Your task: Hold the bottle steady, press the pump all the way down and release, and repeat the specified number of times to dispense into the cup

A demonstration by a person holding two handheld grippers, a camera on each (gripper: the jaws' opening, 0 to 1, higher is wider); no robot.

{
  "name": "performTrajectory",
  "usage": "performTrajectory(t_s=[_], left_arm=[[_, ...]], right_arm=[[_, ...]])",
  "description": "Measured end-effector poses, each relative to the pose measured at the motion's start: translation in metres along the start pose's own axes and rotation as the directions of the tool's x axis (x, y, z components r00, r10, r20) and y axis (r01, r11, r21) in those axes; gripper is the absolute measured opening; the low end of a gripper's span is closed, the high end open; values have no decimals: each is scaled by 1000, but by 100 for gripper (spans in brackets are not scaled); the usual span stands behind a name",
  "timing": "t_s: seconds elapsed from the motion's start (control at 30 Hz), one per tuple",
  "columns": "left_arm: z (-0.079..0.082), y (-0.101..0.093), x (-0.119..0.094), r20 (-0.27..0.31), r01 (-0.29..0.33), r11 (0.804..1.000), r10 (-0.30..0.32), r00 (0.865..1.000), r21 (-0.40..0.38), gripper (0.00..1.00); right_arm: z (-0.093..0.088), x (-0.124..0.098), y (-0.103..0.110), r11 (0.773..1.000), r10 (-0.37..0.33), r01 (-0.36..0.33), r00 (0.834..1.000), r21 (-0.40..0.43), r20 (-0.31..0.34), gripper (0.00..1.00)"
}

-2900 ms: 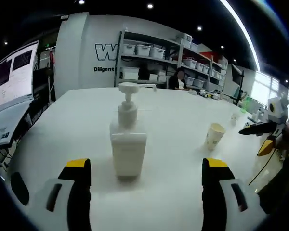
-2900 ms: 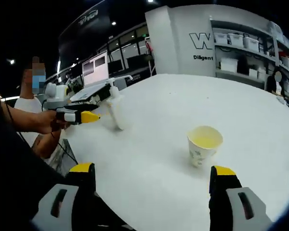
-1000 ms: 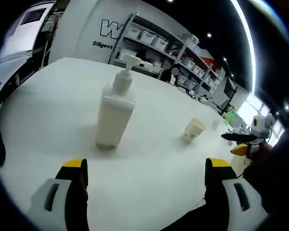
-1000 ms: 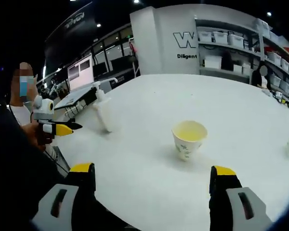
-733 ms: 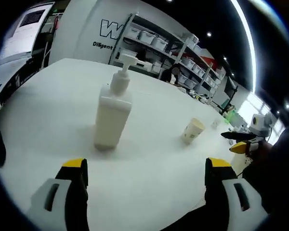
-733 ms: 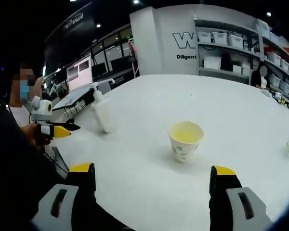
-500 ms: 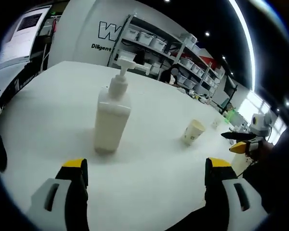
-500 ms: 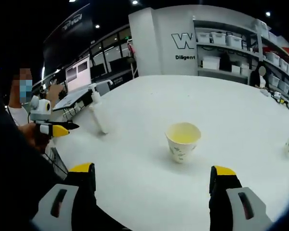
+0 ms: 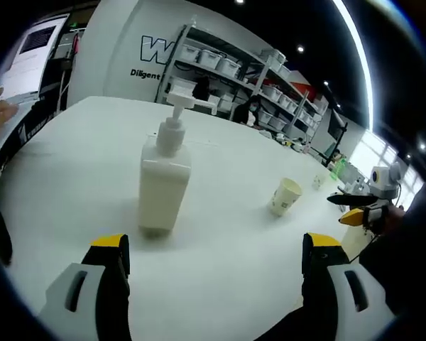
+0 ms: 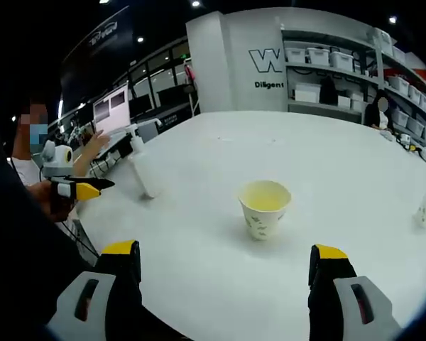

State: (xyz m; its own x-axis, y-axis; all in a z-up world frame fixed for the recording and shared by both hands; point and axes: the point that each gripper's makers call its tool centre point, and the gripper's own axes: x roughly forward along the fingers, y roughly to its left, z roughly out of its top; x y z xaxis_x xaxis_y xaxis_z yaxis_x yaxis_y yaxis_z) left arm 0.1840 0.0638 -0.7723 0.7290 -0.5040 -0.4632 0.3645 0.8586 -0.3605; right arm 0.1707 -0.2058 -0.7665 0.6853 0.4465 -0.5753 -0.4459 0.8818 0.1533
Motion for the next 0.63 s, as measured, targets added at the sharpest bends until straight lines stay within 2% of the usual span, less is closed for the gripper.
performTrajectory(t_s=[0.17, 0.4, 0.53, 0.63], left_arm=[[2, 0, -2, 7, 8, 1000, -8, 1000, 13, 99], [4, -5, -7, 54, 37, 998, -39, 998, 41, 95], [1, -6, -8, 36, 24, 999, -25, 999, 31, 94], [0, -5, -10, 51, 7, 999, -9, 999, 52, 95]], right_arm=[[-5, -2, 4, 1000, -2, 2, 1000, -1, -5, 99], [-12, -5, 9, 1000, -6, 7, 1000, 17, -9, 99], [-16, -8, 11, 1000, -7, 7, 1000, 19, -15, 99], [-18, -10, 11, 1000, -9, 9, 1000, 14, -21, 99]])
